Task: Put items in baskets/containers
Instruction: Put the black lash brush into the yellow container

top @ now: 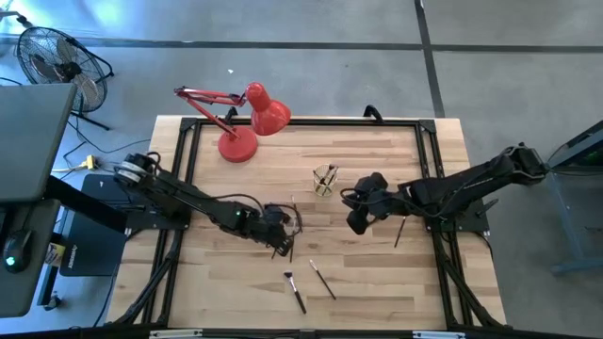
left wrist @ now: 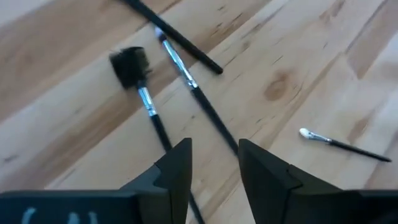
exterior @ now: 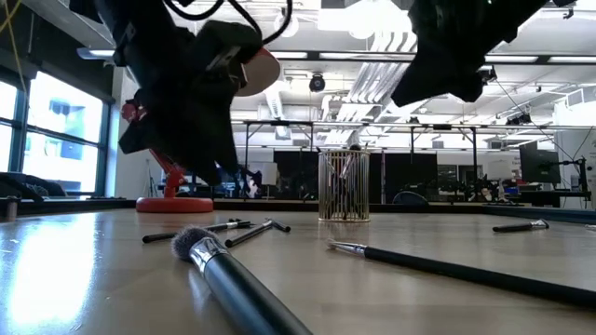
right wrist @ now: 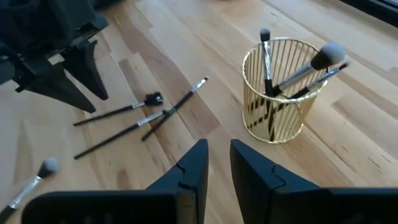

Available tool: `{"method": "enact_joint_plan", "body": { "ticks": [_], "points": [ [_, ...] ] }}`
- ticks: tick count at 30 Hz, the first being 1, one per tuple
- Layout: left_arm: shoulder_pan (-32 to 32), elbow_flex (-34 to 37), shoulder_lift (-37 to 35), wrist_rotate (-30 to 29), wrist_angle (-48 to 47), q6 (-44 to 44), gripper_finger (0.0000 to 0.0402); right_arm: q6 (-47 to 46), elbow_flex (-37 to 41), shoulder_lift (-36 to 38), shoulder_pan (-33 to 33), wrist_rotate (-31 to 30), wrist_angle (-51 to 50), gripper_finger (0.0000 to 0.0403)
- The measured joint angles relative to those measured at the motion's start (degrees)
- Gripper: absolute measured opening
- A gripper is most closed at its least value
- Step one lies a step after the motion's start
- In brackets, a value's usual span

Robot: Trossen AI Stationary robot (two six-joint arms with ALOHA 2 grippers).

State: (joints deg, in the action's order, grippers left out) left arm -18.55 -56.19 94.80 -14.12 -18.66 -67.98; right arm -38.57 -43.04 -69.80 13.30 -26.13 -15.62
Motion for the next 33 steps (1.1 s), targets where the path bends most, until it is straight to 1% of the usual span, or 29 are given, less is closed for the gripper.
{"method": "enact_joint_plan", "body": {
  "ticks": [3,6,8,10,13,18,24,28,30,33],
  "points": [
    [-0.32,-3.28,1.78,0.05,-4.85,-1.92,0.0115,0.00,1.44,0.00,0.00,0.10,0.02,0.0061],
    [-0.32,-8.37,5.43,0.11,-11.31,-3.03,0.0102,-0.07,3.69,0.00,0.00,0.33,1.65,0.0061],
    [-0.31,-11.39,7.77,0.02,-17.21,-3.47,0.0094,-0.17,5.30,0.00,0.00,2.02,3.87,0.0061],
    [-0.22,-14.48,10.15,0.32,-19.43,-3.48,0.0088,-0.15,6.99,0.00,0.00,4.26,7.25,0.0061],
    [-0.22,-16.81,13.00,1.31,-23.45,-4.45,0.0084,-0.20,9.92,0.00,0.00,6.86,13.24,0.0061],
    [-0.22,-17.70,17.33,3.86,-21.04,-6.54,0.0083,-0.22,13.51,0.06,0.00,10.70,21.67,0.0061],
    [-0.49,-17.78,20.52,6.50,-20.72,-7.50,0.0081,-0.02,14.77,0.22,0.00,13.13,24.88,0.0061],
    [-0.52,-18.29,20.71,6.87,-20.66,-7.50,0.0062,0.21,14.81,0.24,0.00,13.12,25.26,0.0061],
    [-0.57,-20.48,20.68,5.79,-23.13,-7.29,0.0051,0.55,14.81,0.24,-0.11,13.09,25.32,0.0061],
    [-0.66,-25.41,20.48,2.13,-30.28,-5.26,0.0041,1.38,14.81,0.24,-0.17,12.95,25.51,0.0061]
  ]
}}
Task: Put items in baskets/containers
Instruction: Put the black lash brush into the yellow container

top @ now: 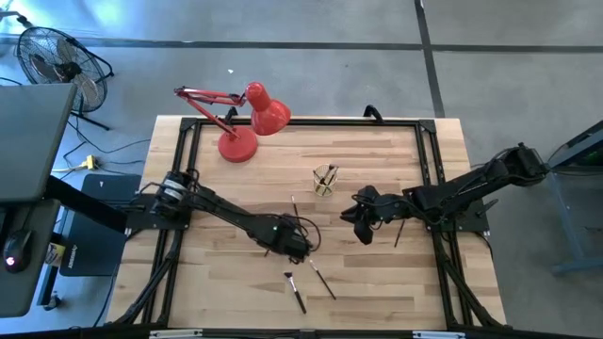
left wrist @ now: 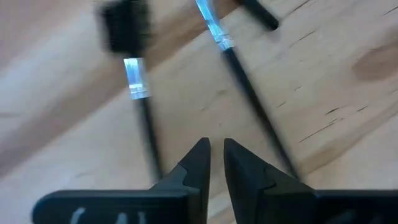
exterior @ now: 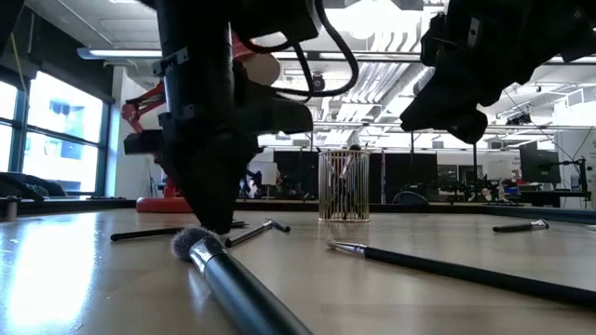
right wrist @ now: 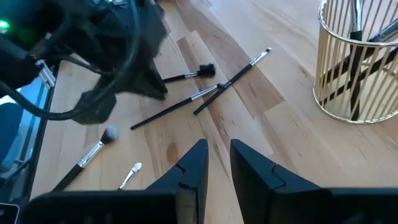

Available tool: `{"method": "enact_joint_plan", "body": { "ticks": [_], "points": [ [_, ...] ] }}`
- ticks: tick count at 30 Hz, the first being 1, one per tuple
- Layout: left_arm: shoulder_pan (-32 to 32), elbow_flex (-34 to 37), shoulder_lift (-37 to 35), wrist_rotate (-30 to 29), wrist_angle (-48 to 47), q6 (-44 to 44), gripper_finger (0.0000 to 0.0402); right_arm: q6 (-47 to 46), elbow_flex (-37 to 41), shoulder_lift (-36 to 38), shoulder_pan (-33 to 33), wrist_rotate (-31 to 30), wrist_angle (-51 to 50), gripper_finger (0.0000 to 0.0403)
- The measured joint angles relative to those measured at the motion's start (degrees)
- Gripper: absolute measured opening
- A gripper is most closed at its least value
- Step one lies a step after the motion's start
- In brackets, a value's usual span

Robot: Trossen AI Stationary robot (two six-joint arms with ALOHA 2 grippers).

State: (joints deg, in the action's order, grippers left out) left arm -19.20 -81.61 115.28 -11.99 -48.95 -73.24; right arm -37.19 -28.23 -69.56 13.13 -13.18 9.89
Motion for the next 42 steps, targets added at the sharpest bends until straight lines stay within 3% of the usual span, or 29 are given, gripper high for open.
{"method": "enact_joint_plan", "body": {
  "ticks": [5,9,14,20,28,33,38,42],
  "points": [
    [0.02,-7.57,-0.46,-6.58,-9.19,4.23,0.0040,0.15,0.00,0.00,0.00,-0.37,0.88,0.0061],
    [0.45,-9.17,-0.45,-7.12,-13.47,2.57,0.0040,0.12,0.00,0.00,0.00,-0.36,1.25,0.0061],
    [0.90,-7.05,-0.46,-3.22,-13.98,2.06,0.0050,-0.24,0.00,0.00,0.00,-0.36,1.44,0.0061],
    [0.79,-2.90,-0.48,0.49,-13.20,-0.55,0.0108,-1.54,0.00,0.00,0.00,-0.56,1.73,0.0061],
    [0.87,5.46,-1.19,7.35,-0.19,-0.62,0.0150,-3.10,0.00,0.00,0.00,-0.82,2.47,0.0061],
    [0.08,7.96,-1.25,7.14,2.23,-0.64,0.0116,-3.11,0.00,0.00,0.00,-1.02,4.94,0.0061],
    [-0.07,8.21,-1.11,6.97,3.41,3.98,0.0015,-5.43,0.00,0.00,0.24,-1.21,6.61,0.0061],
    [-1.00,8.41,-1.07,5.68,4.34,6.96,0.0010,-11.86,-0.06,-0.62,2.78,-7.05,4.83,0.0061]
  ]
}}
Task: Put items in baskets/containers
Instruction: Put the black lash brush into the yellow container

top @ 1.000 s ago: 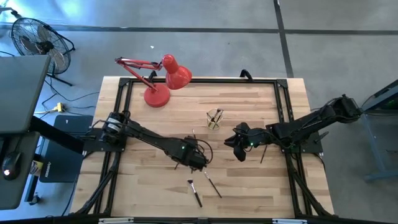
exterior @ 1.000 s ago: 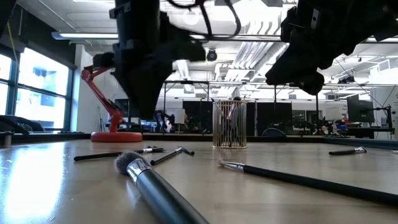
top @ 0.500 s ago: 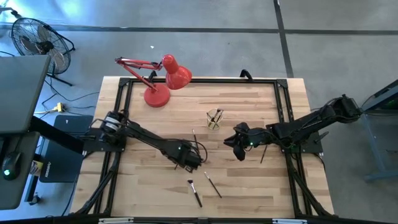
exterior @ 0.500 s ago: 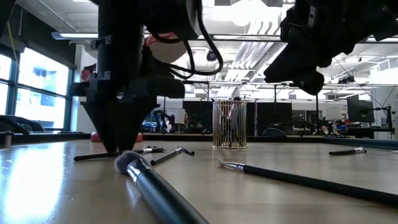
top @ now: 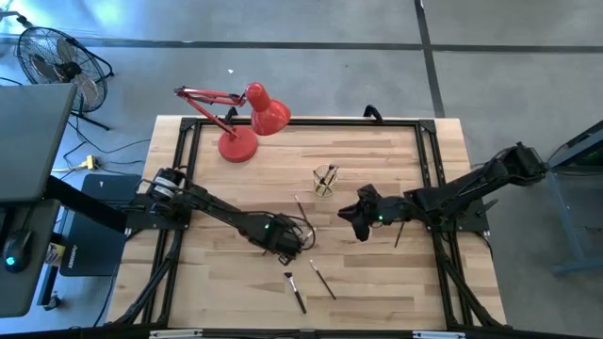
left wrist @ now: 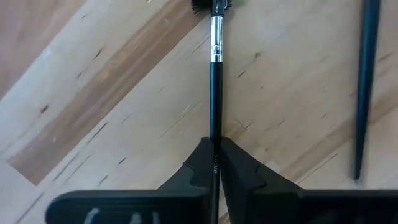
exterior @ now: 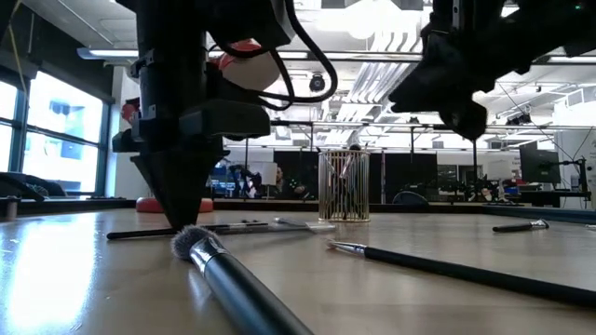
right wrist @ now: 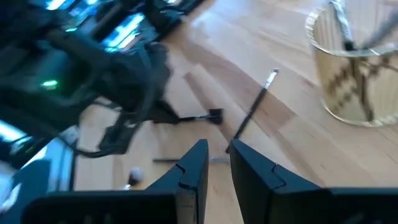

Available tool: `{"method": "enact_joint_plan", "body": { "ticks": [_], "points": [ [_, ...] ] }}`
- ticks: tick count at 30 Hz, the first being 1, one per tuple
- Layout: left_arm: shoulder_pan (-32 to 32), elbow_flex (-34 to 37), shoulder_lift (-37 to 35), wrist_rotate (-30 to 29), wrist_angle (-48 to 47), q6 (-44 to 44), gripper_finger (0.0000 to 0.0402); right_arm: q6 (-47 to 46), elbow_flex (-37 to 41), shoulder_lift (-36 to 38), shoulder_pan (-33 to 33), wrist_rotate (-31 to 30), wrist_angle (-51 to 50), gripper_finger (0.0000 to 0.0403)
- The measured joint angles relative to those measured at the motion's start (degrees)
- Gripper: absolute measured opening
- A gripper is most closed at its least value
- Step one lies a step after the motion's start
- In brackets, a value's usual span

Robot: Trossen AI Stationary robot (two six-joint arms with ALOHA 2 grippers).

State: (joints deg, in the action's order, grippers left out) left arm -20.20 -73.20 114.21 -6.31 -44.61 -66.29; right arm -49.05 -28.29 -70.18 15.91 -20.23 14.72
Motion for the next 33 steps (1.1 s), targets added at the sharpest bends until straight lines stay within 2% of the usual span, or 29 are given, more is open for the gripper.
{"method": "enact_joint_plan", "body": {
  "ticks": [4,8,11,16,24,33],
  "points": [
    [-1.10,0.06,0.00,-4.50,0.50,0.47,0.0005,-9.59,-0.01,-2.91,4.13,-7.89,-3.59,0.0061],
    [-1.80,1.29,-1.73,-6.39,-0.32,0.29,0.0003,-15.34,-0.01,-6.88,7.09,-9.43,-3.01,0.0061],
    [-2.05,4.42,-4.28,-7.96,3.82,0.33,0.0002,-18.58,-0.01,-10.10,8.00,-9.46,-0.81,0.0061],
    [-2.48,8.65,-7.59,-11.33,11.69,0.27,0.0000,-21.33,-0.01,-17.03,8.04,-9.06,9.56,0.0061],
    [-2.43,9.14,-8.42,-11.80,15.61,1.20,0.0002,-22.69,-0.59,-27.20,6.46,-6.15,25.52,0.0073],
    [-2.41,9.04,-8.55,-12.11,18.49,3.06,0.0001,-23.35,-2.52,-29.28,3.13,-3.30,27.21,0.0117]
  ]
}}
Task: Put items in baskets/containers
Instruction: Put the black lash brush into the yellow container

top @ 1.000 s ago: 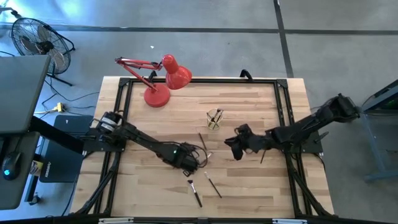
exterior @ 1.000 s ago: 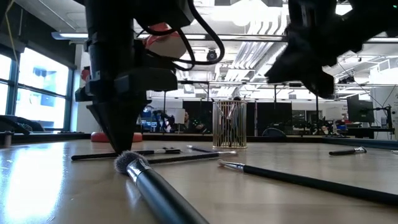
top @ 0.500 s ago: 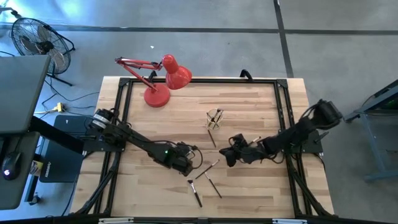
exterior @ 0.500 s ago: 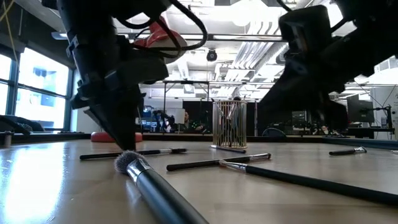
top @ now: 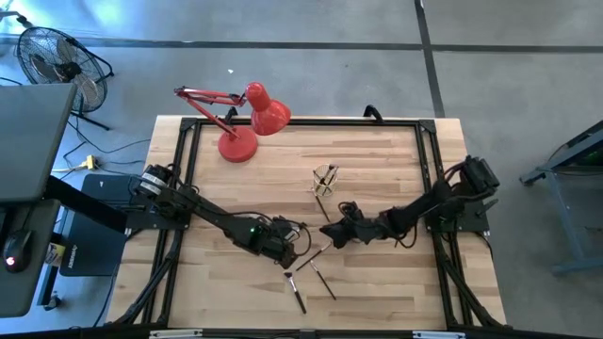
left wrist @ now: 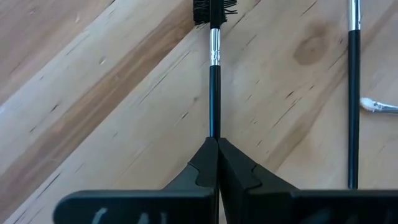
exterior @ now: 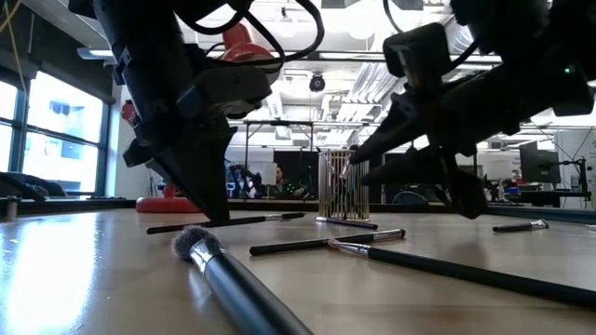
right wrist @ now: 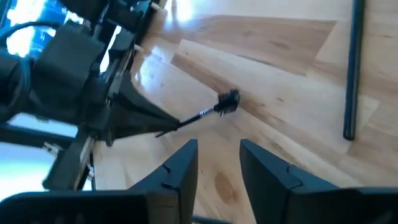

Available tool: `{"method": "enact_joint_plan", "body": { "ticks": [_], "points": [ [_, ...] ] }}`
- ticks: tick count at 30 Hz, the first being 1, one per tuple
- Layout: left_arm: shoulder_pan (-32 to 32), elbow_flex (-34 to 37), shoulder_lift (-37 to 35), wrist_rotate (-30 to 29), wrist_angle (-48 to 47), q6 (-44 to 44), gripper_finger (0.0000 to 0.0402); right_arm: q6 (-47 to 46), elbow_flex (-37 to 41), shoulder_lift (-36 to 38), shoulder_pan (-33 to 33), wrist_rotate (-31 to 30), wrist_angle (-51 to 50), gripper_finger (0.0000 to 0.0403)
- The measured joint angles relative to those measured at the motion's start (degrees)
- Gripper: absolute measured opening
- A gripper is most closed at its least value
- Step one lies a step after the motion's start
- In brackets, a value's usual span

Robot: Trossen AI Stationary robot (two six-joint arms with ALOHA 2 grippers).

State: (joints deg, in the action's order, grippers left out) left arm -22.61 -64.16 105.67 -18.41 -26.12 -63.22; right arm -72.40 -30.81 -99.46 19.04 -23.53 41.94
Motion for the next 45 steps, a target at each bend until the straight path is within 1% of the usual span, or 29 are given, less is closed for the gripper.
{"method": "enact_joint_plan", "body": {
  "ticks": [2,5,7,13,16,19,22,24,33,39,42,45],
  "points": [
    [0.00,0.00,-0.03,-0.02,0.11,0.00,0.0001,-2.51,0.00,0.00,-1.23,1.98,-0.12,0.0128],
    [0.00,0.00,-0.08,-0.14,1.02,0.22,0.0001,-5.73,-0.02,-0.68,-4.03,8.40,-0.48,0.0145],
    [0.00,-0.07,-0.09,-0.21,1.85,0.59,0.0001,-7.07,0.00,-1.28,-5.47,10.76,-0.05,0.0158],
    [0.07,-0.11,-0.13,-0.52,3.50,1.51,0.0000,-8.65,-0.11,-3.01,-7.63,13.71,3.43,0.0198],
    [0.07,-0.11,-0.15,-0.68,3.62,1.65,0.0000,-8.62,-1.55,-3.41,-7.90,13.83,1.80,0.0213],
    [0.07,-0.11,-0.15,-0.80,3.72,1.97,0.0000,-9.09,-3.70,-3.41,-8.22,13.53,-2.45,0.0219],
    [0.07,-0.34,-0.16,-0.83,3.62,2.53,0.0000,-12.18,-6.01,-3.41,-8.68,13.66,-8.07,0.0215],
    [0.07,-0.42,-0.20,-0.83,3.88,3.04,0.0000,-12.46,-7.29,-3.72,-9.02,14.12,-11.01,0.0208],
    [0.09,-0.42,-0.20,-0.92,3.86,3.43,0.0000,-11.27,-10.84,-7.41,-10.10,18.41,-9.43,0.0185],
    [0.09,-0.42,-0.20,-1.52,3.86,3.61,0.0000,-10.25,-12.70,-8.87,-10.11,19.58,-9.12,0.0172],
    [0.09,-0.42,-0.20,-1.53,3.85,3.63,0.0000,-9.62,-12.70,-8.92,-10.15,19.51,-8.70,0.0155],
    [0.09,-0.42,-0.20,-1.57,3.81,3.76,0.0000,-9.51,-12.70,-8.92,-10.15,19.53,-8.66,0.0127]
  ]
}}
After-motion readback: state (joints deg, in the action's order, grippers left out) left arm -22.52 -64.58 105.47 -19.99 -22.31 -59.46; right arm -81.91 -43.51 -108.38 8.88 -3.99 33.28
